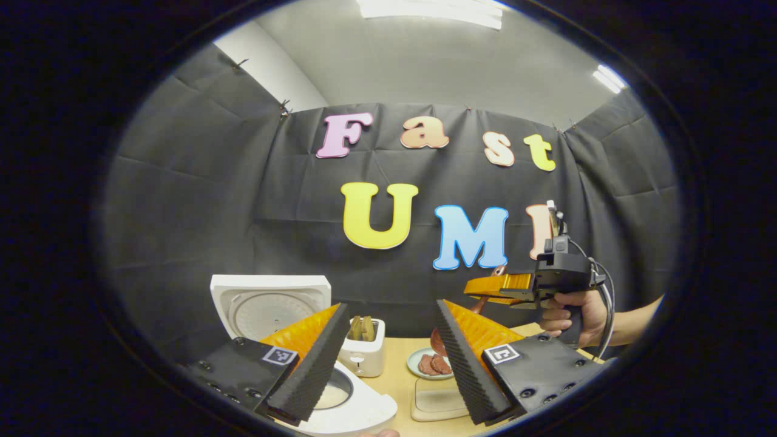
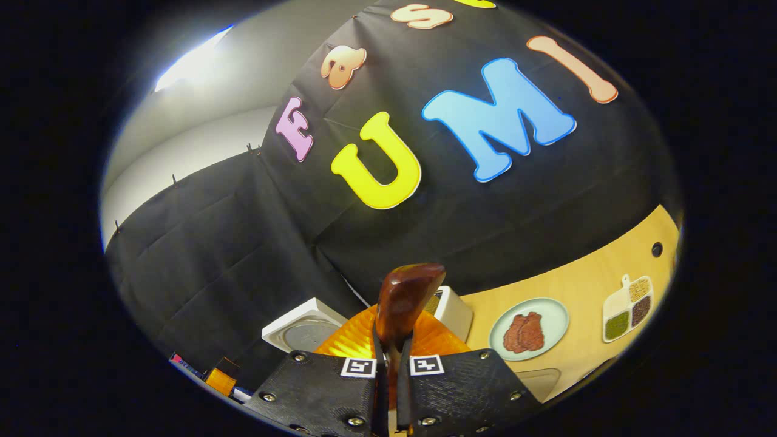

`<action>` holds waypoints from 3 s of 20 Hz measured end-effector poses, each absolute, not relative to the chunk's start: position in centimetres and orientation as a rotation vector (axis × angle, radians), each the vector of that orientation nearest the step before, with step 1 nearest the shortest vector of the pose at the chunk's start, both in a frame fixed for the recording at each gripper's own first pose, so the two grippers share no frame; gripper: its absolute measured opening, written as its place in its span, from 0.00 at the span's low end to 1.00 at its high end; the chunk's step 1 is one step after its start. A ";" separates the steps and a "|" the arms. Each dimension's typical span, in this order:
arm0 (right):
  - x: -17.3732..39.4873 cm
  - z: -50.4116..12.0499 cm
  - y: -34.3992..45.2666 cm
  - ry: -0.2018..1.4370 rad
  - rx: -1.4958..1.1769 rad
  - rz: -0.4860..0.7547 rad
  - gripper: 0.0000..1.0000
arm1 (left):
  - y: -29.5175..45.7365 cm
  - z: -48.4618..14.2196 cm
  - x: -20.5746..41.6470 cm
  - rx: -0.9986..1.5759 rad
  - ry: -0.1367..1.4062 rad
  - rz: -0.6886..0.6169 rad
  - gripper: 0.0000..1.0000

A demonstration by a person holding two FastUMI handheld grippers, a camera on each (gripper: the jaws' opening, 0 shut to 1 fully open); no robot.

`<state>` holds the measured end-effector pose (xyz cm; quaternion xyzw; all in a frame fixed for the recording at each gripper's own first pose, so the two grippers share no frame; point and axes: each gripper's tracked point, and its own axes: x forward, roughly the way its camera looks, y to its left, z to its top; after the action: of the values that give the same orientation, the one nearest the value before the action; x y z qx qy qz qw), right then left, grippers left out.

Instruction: Close the left gripper, press the button to open the rice cooker; take a wooden spoon from the chopstick holder with the right hand, scoop a spoonful of rice and pour it into the rice cooker, then put the wooden spoon back into the chopstick holder.

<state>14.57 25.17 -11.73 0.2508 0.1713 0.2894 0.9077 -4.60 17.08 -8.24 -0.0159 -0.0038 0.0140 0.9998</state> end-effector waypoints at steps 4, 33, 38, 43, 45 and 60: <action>14.0 -11.9 20.0 0.340 0.497 0.515 0.06 | 14.4 -8.3 -3.2 -0.028 -0.014 -0.034 0.99; 11.7 -30.4 -1.5 0.457 0.209 -0.082 0.06 | 9.6 -11.5 -1.5 0.029 0.063 -0.091 0.98; 12.2 -33.4 0.0 0.500 0.201 -0.060 0.06 | 11.2 -11.4 -2.0 0.050 0.075 -0.036 0.96; 12.3 -32.0 -1.4 0.456 0.142 -0.044 0.36 | 11.1 -11.9 -2.3 0.044 0.081 -0.022 0.94; 11.6 -29.9 -2.7 0.411 0.093 -0.059 0.65 | 10.6 -12.2 -2.0 0.033 0.085 -0.031 0.96; 7.1 -13.7 0.2 0.178 0.051 -0.025 0.83 | 15.8 -9.8 2.7 -0.003 0.056 0.022 0.99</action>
<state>7.10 0.17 -13.71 0.0253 0.0889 -0.0124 0.9956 2.73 15.82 -9.85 -0.0013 0.0281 0.0107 0.9995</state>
